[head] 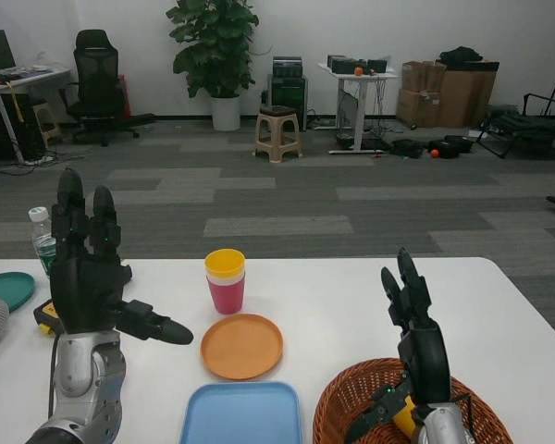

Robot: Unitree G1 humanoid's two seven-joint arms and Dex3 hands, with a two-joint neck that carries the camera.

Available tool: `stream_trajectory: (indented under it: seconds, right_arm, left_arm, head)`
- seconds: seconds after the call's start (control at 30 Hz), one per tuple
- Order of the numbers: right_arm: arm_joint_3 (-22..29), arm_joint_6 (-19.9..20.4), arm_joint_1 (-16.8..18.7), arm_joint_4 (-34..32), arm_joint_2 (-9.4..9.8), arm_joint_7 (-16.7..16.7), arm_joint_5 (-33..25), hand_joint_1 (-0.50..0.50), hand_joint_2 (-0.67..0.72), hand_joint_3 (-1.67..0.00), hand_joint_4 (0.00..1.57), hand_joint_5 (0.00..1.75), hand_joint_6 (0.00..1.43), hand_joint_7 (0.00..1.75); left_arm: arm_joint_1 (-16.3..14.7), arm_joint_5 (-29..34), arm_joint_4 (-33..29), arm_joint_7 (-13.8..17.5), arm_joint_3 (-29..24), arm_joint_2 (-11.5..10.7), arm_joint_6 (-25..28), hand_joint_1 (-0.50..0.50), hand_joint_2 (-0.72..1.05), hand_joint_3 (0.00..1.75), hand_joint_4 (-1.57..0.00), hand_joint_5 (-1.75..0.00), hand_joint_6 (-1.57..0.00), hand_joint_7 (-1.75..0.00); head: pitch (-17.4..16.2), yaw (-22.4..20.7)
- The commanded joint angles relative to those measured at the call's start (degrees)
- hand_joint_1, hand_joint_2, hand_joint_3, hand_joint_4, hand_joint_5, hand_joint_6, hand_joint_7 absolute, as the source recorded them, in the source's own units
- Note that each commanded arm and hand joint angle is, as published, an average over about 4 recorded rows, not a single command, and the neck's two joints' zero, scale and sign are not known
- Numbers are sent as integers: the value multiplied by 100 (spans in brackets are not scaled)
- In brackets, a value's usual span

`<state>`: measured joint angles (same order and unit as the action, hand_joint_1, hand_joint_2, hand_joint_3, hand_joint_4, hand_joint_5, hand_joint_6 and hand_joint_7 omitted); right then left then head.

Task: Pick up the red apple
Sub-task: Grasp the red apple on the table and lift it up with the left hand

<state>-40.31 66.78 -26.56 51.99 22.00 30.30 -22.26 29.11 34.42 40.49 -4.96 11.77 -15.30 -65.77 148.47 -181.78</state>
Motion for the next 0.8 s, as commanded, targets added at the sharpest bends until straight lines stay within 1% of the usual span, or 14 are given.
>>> stream_trajectory:
  seconds: [0.03, 0.23, 0.33, 0.47, 0.53, 0.67, 0.8]
  right_arm:
    - [1, -16, -180, 66, -5, 2, -43, -4, 47, -8, 0, 0, 0, 7]
    - [-43, -16, -242, 143, -11, -6, -50, -4, 47, -8, 0, 0, 0, 7]
    - [-51, -16, -257, 158, -11, -15, -50, -4, 47, -8, 0, 0, 0, 7]
    - [-56, -16, -262, 163, -11, -15, -50, -4, 47, -8, 0, 0, 0, 7]
    - [-51, -16, -262, 163, -16, -15, -50, -4, 47, -8, 0, 0, 0, 7]
    - [-38, -16, -262, 163, -29, -15, -50, -4, 47, -8, 0, 0, 0, 7]
    - [-29, -16, -262, 163, -29, -15, -50, -4, 47, -8, 0, 0, 0, 7]
  left_arm:
    - [68, 52, 80, -22, -17, 1, -23, -48, -55, 9, 0, 0, 0, 0]
    - [77, 80, 146, -22, -32, 1, -17, -48, -55, 9, 0, 0, 0, 0]
    - [77, 26, 236, -9, -52, 1, 12, -48, -48, 9, 0, 0, 0, 0]
    - [55, -502, 434, 17, -175, -34, 328, -48, -46, 9, 0, 0, 0, 0]
    - [29, -559, 539, 61, -70, -47, 464, -48, -46, 9, 0, 0, 0, 0]
    - [-4, -394, 798, 160, 100, -43, 519, -48, -39, 9, 0, 0, 0, 0]
    - [-86, -352, 829, 175, -70, -69, 522, -48, -33, 9, 0, 0, 0, 0]
  head:
    - [-27, -17]
    - [-95, -42]
    - [-119, -61]
    - [-154, -90]
    - [-158, -98]
    - [-181, -142]
    - [-215, -225]
